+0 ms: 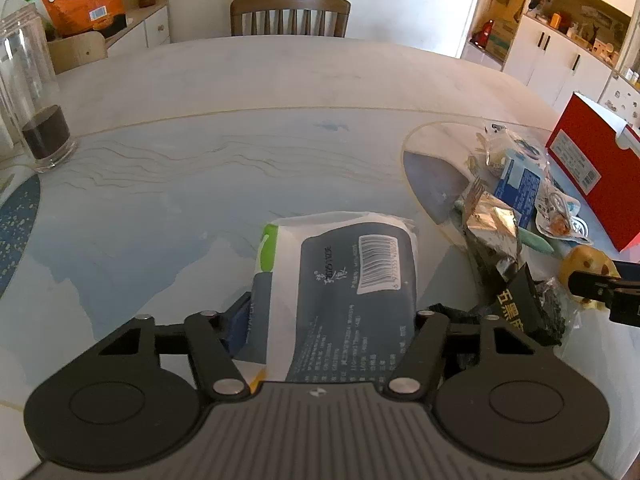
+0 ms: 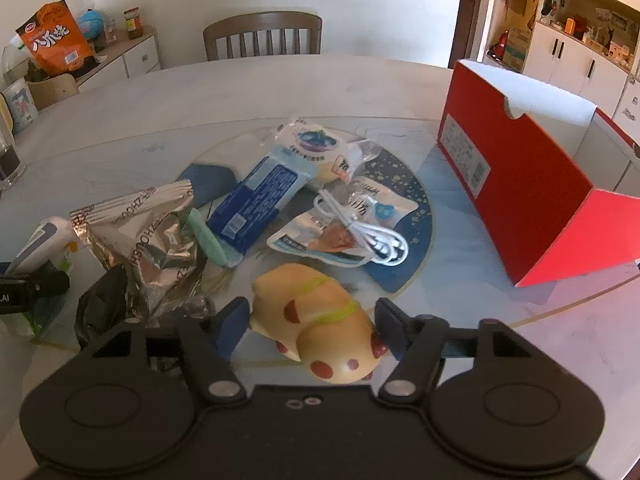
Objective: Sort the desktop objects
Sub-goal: 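Grasp the white-and-navy snack bag with left tool while right tool grasps the yellow toy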
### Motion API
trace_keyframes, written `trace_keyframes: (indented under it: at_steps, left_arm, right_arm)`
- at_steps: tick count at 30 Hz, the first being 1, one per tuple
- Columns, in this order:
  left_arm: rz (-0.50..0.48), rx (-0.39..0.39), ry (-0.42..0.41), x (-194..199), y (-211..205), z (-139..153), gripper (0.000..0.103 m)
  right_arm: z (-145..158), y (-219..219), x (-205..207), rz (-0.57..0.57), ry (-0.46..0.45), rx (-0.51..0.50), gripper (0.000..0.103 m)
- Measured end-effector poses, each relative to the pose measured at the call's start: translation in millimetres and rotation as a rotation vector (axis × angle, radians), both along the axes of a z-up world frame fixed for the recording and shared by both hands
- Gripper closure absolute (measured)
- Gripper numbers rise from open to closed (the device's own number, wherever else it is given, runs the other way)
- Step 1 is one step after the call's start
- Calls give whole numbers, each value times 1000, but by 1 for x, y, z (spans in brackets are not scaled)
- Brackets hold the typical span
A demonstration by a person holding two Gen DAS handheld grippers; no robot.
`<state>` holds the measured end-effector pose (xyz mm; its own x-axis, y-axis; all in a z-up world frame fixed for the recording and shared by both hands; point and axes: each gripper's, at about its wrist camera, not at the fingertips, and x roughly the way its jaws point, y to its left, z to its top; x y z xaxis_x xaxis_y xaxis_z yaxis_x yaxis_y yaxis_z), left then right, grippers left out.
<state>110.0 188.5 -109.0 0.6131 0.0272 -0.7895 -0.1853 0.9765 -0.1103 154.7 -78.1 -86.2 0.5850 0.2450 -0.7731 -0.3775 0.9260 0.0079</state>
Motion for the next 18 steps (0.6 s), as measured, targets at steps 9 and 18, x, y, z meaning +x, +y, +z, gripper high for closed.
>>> trace_keyframes:
  at_steps: [9, 18]
  left_arm:
    - [32, 35, 3, 1, -9, 11, 53]
    - [56, 70, -30, -1, -33, 47, 53]
  right_arm:
    - [8, -13, 2, 33, -3, 13, 43]
    - [37, -40, 5, 84, -28, 43, 43]
